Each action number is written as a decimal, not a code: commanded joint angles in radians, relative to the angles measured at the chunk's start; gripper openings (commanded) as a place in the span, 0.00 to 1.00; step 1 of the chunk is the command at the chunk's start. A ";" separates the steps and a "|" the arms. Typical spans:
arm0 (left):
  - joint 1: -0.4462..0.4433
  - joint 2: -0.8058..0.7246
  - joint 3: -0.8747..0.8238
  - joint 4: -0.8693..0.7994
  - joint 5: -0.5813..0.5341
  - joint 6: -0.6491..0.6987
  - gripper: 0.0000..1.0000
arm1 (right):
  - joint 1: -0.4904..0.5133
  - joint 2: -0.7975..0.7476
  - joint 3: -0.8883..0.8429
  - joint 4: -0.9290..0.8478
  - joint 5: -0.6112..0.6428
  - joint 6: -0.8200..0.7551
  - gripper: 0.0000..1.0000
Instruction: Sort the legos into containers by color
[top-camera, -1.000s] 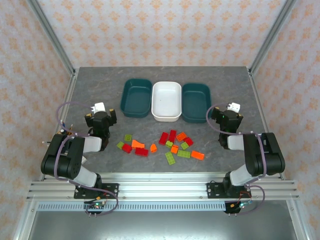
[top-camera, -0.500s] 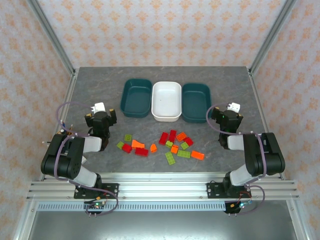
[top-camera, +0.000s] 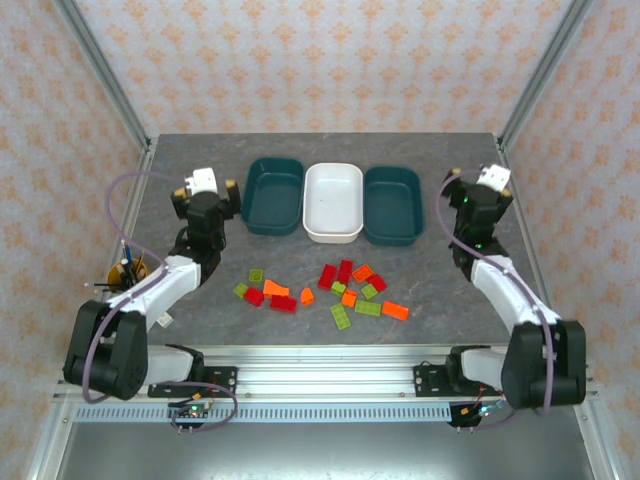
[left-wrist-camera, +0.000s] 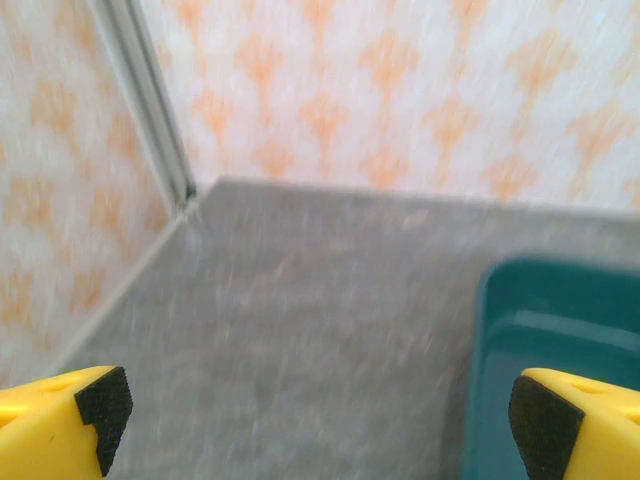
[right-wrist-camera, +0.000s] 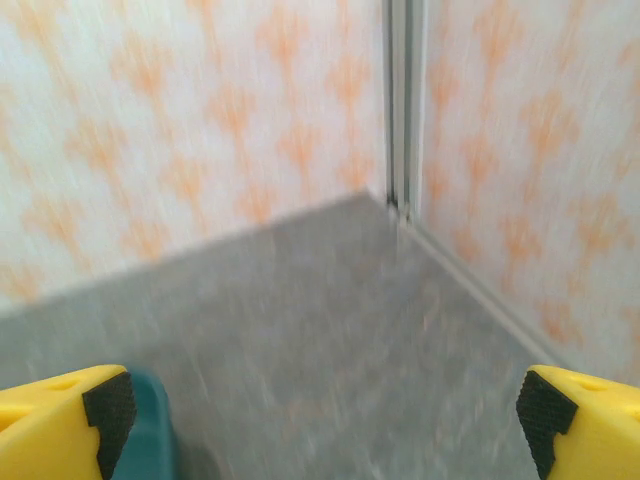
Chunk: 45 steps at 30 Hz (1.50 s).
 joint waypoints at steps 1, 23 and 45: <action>-0.067 -0.062 0.158 -0.084 -0.049 0.075 1.00 | 0.036 -0.098 0.248 -0.252 0.059 0.045 0.99; -0.322 -0.169 0.471 -1.239 0.430 -0.696 1.00 | 0.348 -0.162 0.386 -1.682 -0.288 1.246 0.73; -0.888 -0.150 0.350 -1.151 0.293 -0.685 1.00 | 0.443 0.044 -0.088 -1.097 -0.616 1.794 0.81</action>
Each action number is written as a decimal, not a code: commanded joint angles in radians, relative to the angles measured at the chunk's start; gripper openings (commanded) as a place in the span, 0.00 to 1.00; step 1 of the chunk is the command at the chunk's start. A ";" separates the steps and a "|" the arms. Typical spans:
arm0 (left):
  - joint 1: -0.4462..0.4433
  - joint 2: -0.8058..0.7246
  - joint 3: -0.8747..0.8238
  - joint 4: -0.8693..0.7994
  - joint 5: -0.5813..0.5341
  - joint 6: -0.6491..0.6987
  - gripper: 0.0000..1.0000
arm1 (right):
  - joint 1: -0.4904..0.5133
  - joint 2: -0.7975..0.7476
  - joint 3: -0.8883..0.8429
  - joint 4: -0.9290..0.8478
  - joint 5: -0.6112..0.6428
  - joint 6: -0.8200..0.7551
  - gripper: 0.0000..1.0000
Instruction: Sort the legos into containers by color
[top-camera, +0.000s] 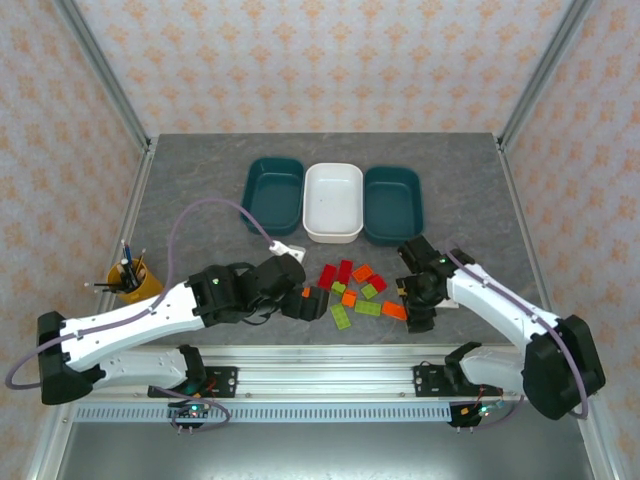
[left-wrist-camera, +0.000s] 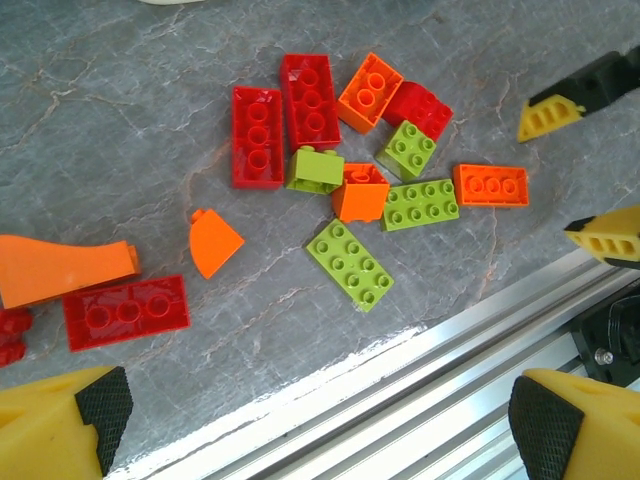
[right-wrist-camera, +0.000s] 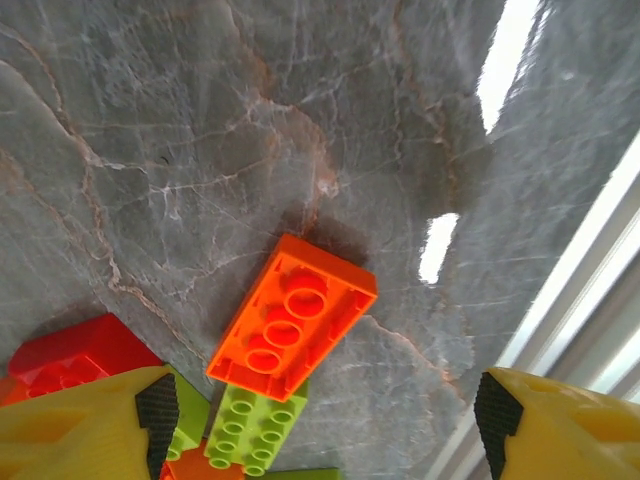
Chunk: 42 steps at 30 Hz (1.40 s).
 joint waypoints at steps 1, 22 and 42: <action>-0.017 0.009 0.052 0.027 -0.060 0.017 1.00 | 0.006 0.050 -0.017 0.116 -0.040 0.075 0.81; -0.022 -0.016 0.049 0.013 -0.099 0.009 1.00 | 0.005 0.160 -0.057 0.195 -0.075 0.129 0.73; -0.022 -0.011 0.060 0.022 -0.106 0.001 1.00 | -0.016 0.169 -0.010 0.153 0.105 0.042 0.31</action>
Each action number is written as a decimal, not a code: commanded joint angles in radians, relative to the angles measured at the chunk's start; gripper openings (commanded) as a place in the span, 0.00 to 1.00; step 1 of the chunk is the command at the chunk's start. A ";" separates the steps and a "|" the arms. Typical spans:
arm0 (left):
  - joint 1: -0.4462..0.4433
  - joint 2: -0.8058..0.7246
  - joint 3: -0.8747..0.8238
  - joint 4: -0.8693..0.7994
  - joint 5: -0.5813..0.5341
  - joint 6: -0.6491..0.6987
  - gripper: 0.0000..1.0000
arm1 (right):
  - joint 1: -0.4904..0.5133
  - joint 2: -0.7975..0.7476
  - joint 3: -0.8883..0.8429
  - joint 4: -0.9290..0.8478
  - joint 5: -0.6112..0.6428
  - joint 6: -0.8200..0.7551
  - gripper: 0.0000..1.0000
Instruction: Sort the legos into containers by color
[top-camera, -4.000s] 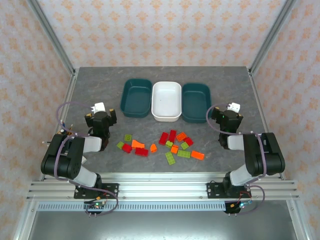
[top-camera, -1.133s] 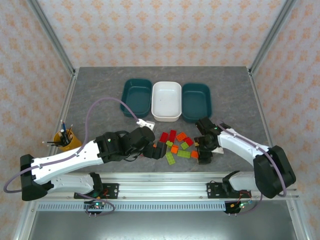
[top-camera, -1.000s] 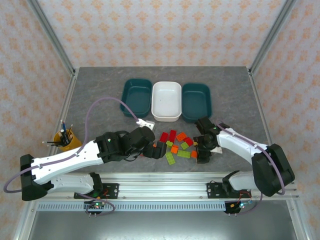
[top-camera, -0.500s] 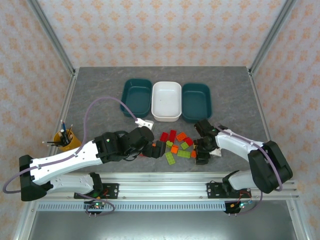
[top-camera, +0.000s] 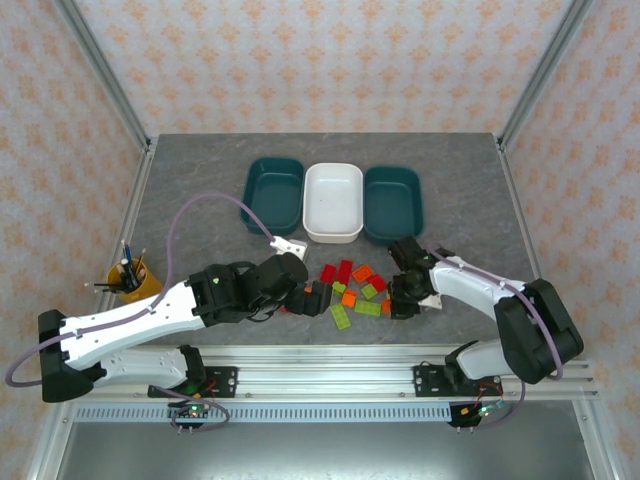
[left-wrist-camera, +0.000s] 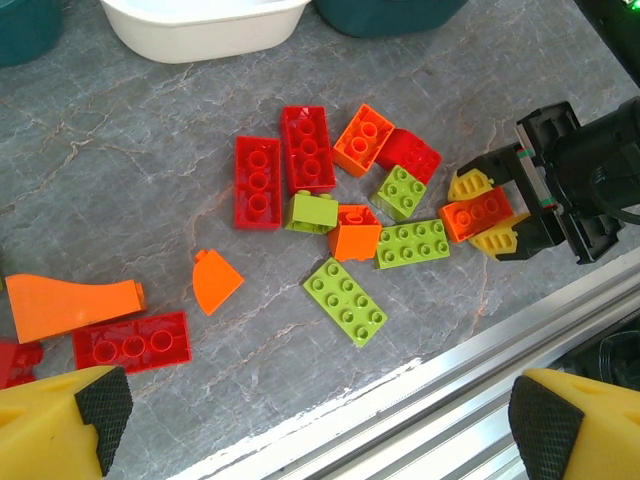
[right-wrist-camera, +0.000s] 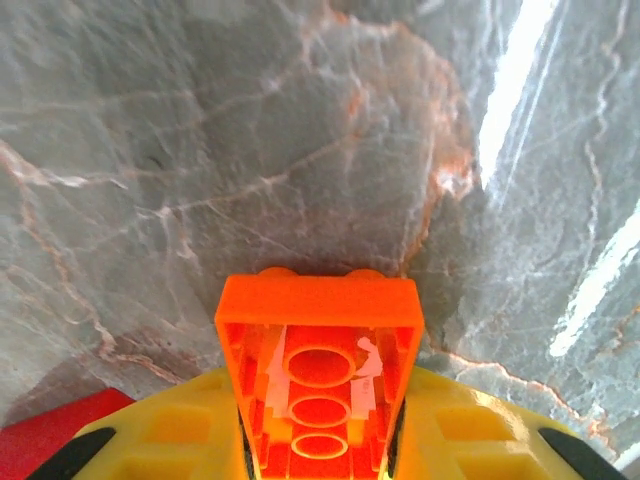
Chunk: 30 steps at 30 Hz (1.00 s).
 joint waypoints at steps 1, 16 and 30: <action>-0.010 -0.012 0.031 0.009 -0.040 -0.006 1.00 | -0.008 -0.036 0.049 -0.112 0.171 -0.054 0.30; 0.386 0.046 0.164 0.076 0.131 -0.155 1.00 | -0.049 0.198 0.709 -0.305 0.372 -0.781 0.30; 0.585 0.124 0.184 -0.038 0.141 -0.239 1.00 | -0.191 0.831 1.228 -0.458 0.281 -1.076 0.40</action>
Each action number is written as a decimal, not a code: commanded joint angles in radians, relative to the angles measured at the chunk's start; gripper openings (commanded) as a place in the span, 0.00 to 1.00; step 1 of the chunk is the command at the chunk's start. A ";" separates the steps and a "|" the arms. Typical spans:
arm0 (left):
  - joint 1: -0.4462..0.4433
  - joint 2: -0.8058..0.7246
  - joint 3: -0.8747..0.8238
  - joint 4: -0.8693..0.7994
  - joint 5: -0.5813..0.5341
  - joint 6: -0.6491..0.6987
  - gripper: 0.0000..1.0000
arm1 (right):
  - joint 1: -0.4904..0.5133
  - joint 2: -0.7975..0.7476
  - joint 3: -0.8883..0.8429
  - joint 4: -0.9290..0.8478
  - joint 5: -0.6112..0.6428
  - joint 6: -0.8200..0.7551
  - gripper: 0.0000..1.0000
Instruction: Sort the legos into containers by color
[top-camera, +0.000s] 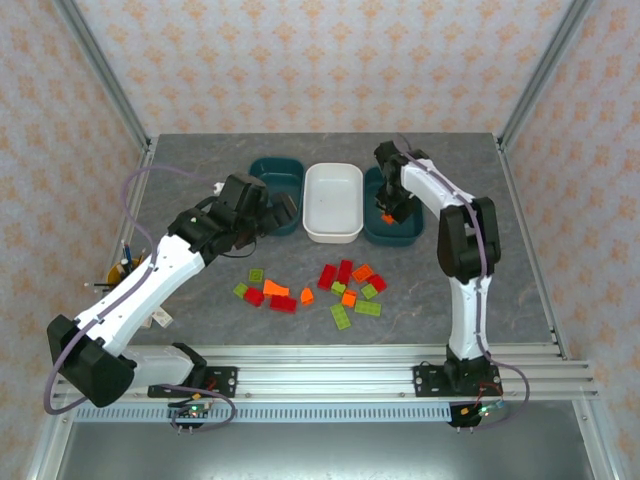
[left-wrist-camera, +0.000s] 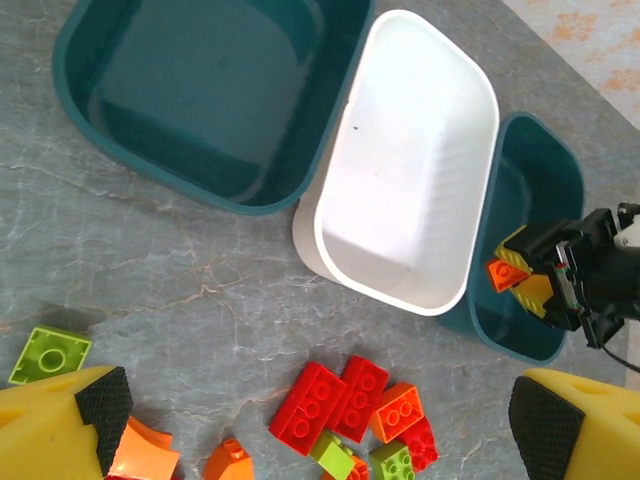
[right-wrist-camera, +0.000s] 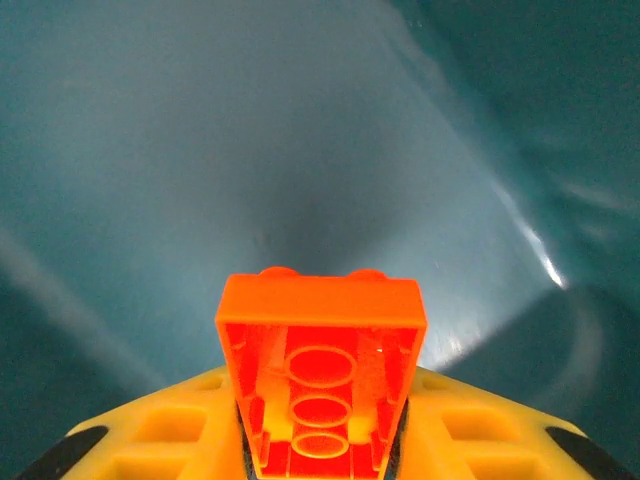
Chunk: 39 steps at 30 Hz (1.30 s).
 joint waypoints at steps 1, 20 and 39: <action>0.008 -0.024 0.006 -0.091 -0.008 -0.028 1.00 | -0.010 0.050 0.107 -0.127 0.011 -0.079 0.45; 0.009 -0.289 -0.484 -0.164 0.071 -0.491 0.88 | 0.408 -0.819 -0.618 0.643 -0.119 -0.436 0.68; 0.029 0.001 -0.503 0.005 0.070 -0.554 0.78 | 0.658 -1.046 -0.973 0.809 -0.096 -0.444 0.71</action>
